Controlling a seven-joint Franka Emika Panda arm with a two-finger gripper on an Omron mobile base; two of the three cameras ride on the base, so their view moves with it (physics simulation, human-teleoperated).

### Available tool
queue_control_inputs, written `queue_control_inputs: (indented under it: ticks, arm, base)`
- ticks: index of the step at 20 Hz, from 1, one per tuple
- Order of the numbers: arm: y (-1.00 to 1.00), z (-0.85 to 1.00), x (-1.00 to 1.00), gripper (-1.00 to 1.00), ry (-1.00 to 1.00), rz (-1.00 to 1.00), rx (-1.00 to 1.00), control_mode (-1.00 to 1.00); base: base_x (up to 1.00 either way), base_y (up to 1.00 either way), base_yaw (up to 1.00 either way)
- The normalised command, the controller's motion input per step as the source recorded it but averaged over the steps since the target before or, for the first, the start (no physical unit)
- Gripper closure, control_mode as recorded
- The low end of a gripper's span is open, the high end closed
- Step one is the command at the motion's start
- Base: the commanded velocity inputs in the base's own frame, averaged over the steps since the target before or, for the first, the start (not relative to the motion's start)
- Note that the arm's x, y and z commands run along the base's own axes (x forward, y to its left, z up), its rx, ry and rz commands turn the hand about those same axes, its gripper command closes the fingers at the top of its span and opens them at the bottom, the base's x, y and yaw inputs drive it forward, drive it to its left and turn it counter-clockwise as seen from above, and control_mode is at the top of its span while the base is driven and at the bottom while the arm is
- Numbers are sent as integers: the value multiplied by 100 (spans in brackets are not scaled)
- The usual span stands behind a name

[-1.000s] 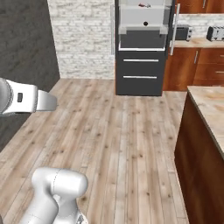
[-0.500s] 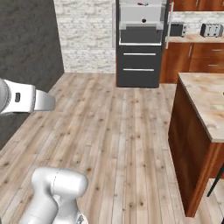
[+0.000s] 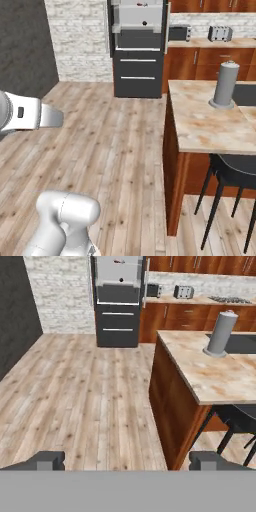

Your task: Transport the fish and cucumber to the fridge. Place the fish on the rack containing meat and place the cucumber on the rack containing the vegetable, ensuring meats and vegetables are on different racks.

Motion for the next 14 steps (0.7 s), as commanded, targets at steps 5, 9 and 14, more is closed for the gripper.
queue_control_inputs:
  ticks: [5, 9, 14]
  arm:
    - [0, 0, 0, -100, 0, 0, 0, 100]
    - [0, 0, 0, -100, 0, 0, 0, 100]
    - [0, 0, 0, -100, 0, 0, 0, 100]
  base:
    - [0, -100, 0]
    - [0, -100, 0]
    - [0, -100, 0]
